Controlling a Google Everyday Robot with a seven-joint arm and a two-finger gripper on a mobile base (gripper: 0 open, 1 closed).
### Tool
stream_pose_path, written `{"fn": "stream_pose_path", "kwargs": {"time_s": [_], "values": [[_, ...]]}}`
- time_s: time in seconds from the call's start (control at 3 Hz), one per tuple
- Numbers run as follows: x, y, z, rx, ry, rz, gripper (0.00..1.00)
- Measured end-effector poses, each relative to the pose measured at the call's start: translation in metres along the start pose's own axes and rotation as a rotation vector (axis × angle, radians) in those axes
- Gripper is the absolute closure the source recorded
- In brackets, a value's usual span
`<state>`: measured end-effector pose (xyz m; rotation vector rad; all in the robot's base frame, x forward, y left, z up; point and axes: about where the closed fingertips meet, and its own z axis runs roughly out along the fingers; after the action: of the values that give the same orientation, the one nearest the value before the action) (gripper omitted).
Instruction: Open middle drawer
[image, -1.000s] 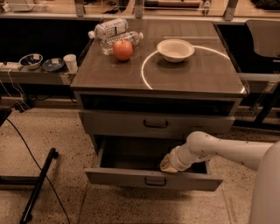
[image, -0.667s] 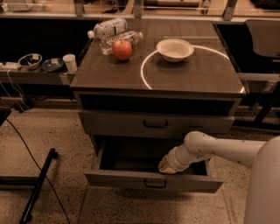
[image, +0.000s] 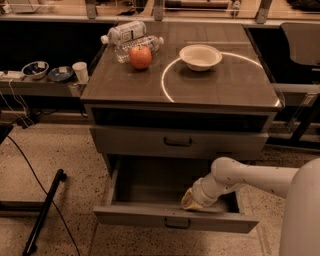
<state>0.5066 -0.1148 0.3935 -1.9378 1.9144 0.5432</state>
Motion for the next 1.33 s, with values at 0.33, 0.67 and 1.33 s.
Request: {"fn": "stream_pose_path", "kwargs": {"time_s": [0.33,0.67,1.33], "values": [[0.004,0.034,-0.003,-0.06,-0.004,-0.013,1.0],[0.006,0.063,-0.009,-0.121,-0.009,-0.028,1.0],[0.007,0.074,-0.027,-0.096,-0.108,-0.005,1.0]]}}
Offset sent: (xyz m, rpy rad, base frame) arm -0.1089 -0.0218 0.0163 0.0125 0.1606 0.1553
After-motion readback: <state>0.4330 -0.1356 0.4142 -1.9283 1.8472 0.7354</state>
